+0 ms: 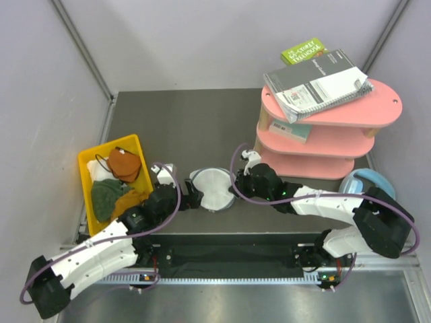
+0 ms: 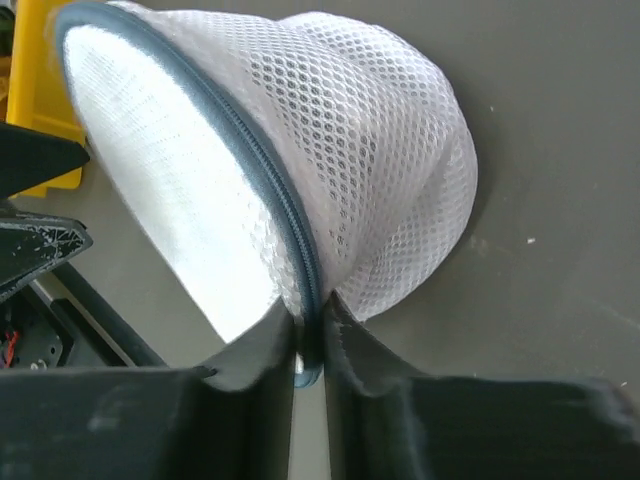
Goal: Unzip the laundry bag and remove the bra
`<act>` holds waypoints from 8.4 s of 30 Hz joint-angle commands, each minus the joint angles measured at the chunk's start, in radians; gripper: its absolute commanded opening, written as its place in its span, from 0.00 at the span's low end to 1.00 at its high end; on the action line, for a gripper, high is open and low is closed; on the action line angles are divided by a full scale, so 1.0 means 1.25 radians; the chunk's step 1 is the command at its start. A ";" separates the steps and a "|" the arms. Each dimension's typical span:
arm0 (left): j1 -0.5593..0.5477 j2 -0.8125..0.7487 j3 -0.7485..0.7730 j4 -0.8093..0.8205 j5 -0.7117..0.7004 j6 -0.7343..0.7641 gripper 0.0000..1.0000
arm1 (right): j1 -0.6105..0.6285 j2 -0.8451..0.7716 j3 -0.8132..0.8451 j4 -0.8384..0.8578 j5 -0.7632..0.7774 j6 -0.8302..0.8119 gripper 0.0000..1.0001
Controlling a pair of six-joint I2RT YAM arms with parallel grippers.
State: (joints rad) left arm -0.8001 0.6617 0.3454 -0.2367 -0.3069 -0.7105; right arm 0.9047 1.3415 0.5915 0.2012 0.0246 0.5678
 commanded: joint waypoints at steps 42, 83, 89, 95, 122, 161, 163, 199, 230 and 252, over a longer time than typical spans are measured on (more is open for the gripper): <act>0.127 0.235 -0.010 0.408 0.164 -0.086 0.00 | -0.135 0.050 0.008 0.100 -0.150 0.123 0.01; 0.116 0.059 0.060 0.247 0.090 -0.303 0.00 | 0.298 -0.082 0.133 -0.049 0.232 0.081 0.61; 0.060 0.039 0.043 0.231 0.033 -0.383 0.00 | 0.306 -0.119 0.132 -0.123 0.296 0.059 0.59; -0.016 0.123 0.128 0.155 -0.004 -0.433 0.00 | 0.307 -0.204 0.080 -0.158 0.359 0.045 0.57; -0.063 0.245 0.233 0.102 -0.016 -0.512 0.00 | 0.375 -0.066 0.216 -0.298 0.501 0.057 0.41; -0.079 0.206 0.214 0.101 -0.018 -0.514 0.00 | 0.269 -0.004 0.219 -0.251 0.524 0.049 0.00; -0.078 0.200 0.218 0.080 -0.037 -0.491 0.00 | 0.269 -0.015 0.214 -0.257 0.524 0.049 0.00; 0.130 0.133 0.170 0.055 0.158 -0.195 0.81 | 0.211 -0.148 0.063 -0.091 0.285 0.065 0.00; 0.128 -0.069 -0.016 0.072 0.211 -0.363 0.18 | 0.318 0.035 0.183 -0.014 0.296 0.080 0.00; 0.143 -0.014 0.053 0.023 0.133 -0.269 0.00 | 0.264 -0.069 0.115 -0.113 0.399 0.066 0.00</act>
State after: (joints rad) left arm -0.6407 0.6361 0.3561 -0.1833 -0.0711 -1.1038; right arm 1.2648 1.3380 0.7582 0.0879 0.4511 0.6575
